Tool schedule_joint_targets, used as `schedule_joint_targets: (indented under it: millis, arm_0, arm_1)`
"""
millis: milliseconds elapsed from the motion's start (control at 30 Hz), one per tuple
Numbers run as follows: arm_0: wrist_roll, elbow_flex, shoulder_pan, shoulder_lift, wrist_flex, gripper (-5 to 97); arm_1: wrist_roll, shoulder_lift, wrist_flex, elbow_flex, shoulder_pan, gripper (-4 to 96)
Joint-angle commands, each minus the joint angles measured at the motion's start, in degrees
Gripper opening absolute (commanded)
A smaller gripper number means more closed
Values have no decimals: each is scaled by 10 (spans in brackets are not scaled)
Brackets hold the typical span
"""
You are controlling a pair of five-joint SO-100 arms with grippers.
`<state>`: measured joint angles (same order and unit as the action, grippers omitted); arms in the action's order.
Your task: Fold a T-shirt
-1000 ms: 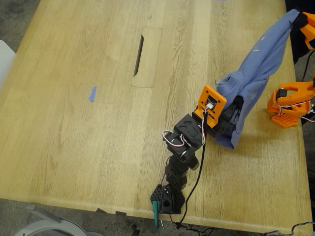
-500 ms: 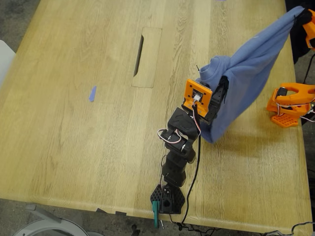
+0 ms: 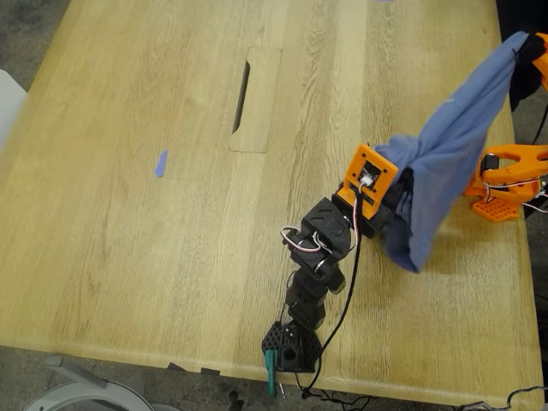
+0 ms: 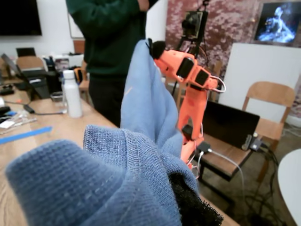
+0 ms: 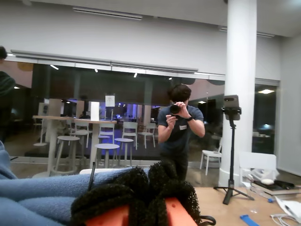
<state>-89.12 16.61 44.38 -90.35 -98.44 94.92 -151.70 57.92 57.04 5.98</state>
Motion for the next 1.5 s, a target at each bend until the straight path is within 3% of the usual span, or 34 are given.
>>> schedule_joint_targets:
  millis: [0,267,533,700,900,1000,1133,1467]
  arm_0:
    - [4,29,-6,-72,5,-3]
    - [8,29,-39,-90,90,-3]
    - [10,26,-78,-75,188,-3]
    - [-1,29,-79,-67,105,-3]
    - [-7,29,-73,-55,25,-3]
    - [-8,29,-116,-32,-20,-3]
    - [-11,29,-170,-9,-104,-3]
    - [-22,29,-316,171,-105,-3]
  arm_1:
    - [7,-5,-20,-2,8,11]
    - [5,-98,-168,166,72,12]
    - [6,-42,-121,47,109,12]
    - [-13,-30,-13,0,92,10]
    - [-16,-52,22,59,54,8]
    - [-18,-83,29,132,41,7]
    - [-28,-126,2,256,35,6]
    - [-59,-140,-137,510,33,7]
